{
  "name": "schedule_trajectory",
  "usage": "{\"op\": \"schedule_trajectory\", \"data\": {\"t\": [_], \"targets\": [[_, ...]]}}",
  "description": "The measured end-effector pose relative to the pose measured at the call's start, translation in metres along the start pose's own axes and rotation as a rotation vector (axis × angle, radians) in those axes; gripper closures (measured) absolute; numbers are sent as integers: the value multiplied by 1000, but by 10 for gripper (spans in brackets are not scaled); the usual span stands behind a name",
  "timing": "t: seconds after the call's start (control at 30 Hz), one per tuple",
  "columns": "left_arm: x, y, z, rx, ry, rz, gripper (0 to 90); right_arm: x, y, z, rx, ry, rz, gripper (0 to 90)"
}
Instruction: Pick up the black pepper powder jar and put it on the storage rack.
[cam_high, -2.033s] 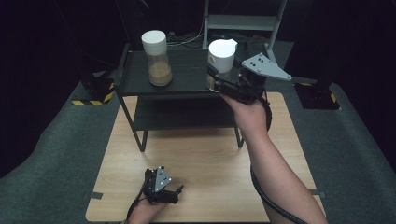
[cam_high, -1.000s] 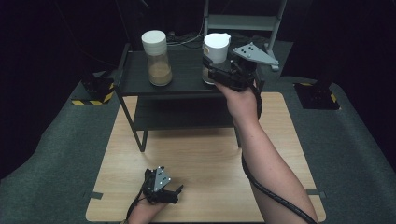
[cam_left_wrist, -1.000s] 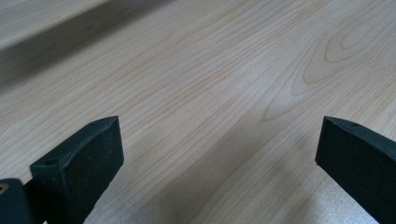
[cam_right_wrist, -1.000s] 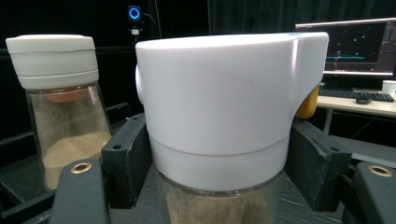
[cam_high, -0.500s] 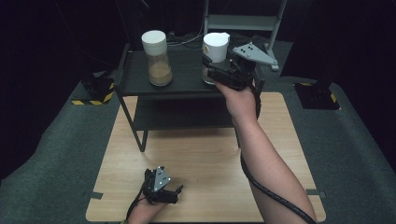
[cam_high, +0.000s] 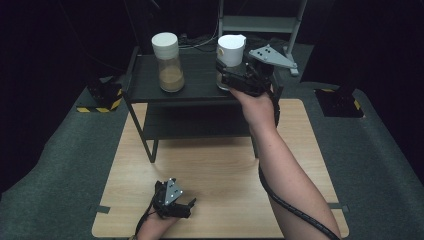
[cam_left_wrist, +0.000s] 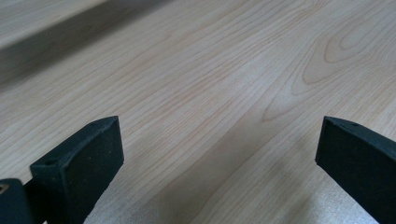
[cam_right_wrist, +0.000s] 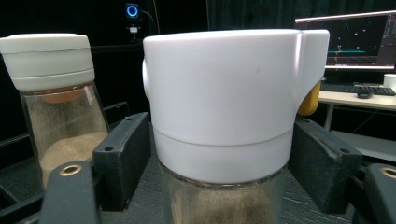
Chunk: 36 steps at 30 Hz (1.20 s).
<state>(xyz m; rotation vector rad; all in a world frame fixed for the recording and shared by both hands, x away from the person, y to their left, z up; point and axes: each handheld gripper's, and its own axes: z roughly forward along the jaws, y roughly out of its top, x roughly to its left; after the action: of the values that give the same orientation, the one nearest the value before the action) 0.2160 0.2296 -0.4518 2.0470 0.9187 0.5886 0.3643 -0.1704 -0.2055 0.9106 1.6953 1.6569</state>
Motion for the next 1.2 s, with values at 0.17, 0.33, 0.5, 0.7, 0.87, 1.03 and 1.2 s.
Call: {"op": "schedule_trajectory", "data": {"t": [0.17,0.33,0.5,0.7,0.87,1.03,1.2], "targets": [[0,0,0,0,0,1,13,4,3,0,16,-17,-2,157],[0,0,0,2,0,2,12,5,3,-1,23,-25,-8,101],[0,1,0,3,0,3,12,8,3,-2,31,-39,-21,49],[-1,1,0,4,1,6,13,10,2,-5,31,-34,-31,0],[-2,1,1,5,4,9,13,12,3,-9,31,-27,-41,0],[-2,1,1,5,5,12,12,14,3,-15,22,-17,-45,0],[-2,1,1,6,6,15,12,16,0,-22,13,-13,-50,0]]}}
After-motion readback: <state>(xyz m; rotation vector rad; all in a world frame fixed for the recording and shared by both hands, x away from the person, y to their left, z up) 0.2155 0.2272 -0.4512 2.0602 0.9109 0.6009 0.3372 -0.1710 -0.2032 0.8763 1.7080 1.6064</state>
